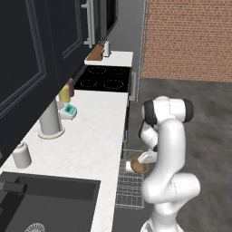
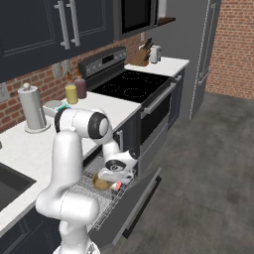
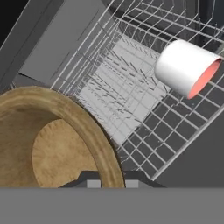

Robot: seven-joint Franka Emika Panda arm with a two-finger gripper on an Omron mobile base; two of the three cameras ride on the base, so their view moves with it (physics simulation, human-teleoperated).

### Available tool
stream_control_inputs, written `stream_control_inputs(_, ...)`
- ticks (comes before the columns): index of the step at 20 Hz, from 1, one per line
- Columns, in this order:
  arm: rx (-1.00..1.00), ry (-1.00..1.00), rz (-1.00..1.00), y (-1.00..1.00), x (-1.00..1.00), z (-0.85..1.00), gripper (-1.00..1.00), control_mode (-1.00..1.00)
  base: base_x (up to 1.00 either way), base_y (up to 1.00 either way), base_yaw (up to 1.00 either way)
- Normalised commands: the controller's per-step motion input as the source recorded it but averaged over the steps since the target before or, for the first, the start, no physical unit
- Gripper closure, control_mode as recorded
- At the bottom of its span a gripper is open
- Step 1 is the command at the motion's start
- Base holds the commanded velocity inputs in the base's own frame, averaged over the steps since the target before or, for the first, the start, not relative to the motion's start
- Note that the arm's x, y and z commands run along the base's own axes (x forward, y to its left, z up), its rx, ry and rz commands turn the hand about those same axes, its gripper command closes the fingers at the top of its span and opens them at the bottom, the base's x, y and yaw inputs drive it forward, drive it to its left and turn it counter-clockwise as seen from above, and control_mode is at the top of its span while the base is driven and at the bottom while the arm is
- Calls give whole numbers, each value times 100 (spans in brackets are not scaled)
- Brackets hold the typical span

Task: Pick up the cup and bowl from the counter, place them in the dishwasher, and close the dishwasher door.

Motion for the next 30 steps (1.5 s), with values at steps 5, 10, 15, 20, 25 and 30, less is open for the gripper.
stream_control_inputs(5, 3, 0, 7, 19, 1, -61, 100, -100, 0, 0, 0)
stream_control_inputs(10, 1, 0, 4, 32, 0, -50, 100, -100, 0, 0, 0)
stream_control_inputs(15, 0, 0, 2, 25, 0, -37, 100, -100, 0, 0, 0)
stream_control_inputs(20, 0, 0, 1, 5, 0, -36, 100, -100, 0, 0, 0)
stream_control_inputs(25, 0, 4, 2, -7, 0, -45, 100, -100, 0, 0, 0)
stream_control_inputs(30, 0, 5, 0, -11, 0, -41, 100, -100, 0, 0, 0)
